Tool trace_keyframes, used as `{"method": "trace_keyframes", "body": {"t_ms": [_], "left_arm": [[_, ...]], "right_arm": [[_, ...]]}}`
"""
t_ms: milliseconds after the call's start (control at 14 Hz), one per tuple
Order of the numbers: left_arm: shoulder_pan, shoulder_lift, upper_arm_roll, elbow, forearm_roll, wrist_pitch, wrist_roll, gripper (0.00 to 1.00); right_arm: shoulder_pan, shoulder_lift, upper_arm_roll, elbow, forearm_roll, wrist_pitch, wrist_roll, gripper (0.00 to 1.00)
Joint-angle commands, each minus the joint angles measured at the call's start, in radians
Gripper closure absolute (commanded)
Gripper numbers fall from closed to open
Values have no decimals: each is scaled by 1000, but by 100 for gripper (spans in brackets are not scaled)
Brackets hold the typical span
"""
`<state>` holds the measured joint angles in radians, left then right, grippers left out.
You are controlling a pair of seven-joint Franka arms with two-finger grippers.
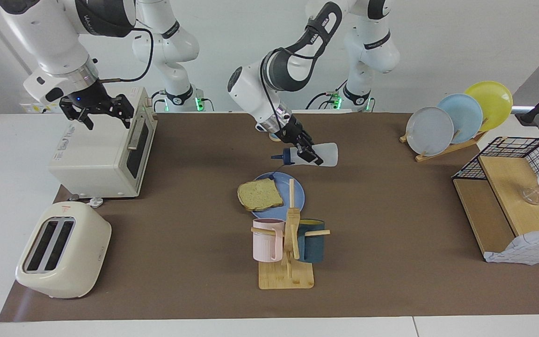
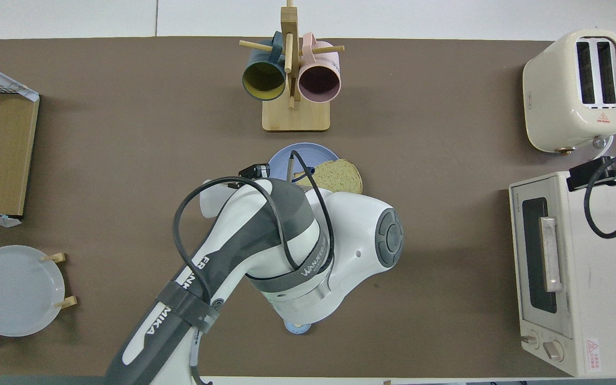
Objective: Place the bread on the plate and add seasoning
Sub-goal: 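Carry the open bottle over the bread with the left gripper, then tilt the bottle spout down and squeeze seasoning onto the bread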
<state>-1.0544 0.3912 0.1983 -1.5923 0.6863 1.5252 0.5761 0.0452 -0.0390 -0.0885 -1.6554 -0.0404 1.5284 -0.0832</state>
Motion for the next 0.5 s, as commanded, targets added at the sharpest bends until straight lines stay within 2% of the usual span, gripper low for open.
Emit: {"method": "trace_keyframes", "body": {"t_ms": [0, 428], "left_arm": [[-38, 37, 12, 45, 65, -75, -7, 100], [-61, 55, 12, 43, 194, -128, -7, 100]], "right_arm": [[-2, 5, -8, 16, -1, 2, -20, 0], [2, 4, -8, 0, -1, -4, -15, 0]]}}
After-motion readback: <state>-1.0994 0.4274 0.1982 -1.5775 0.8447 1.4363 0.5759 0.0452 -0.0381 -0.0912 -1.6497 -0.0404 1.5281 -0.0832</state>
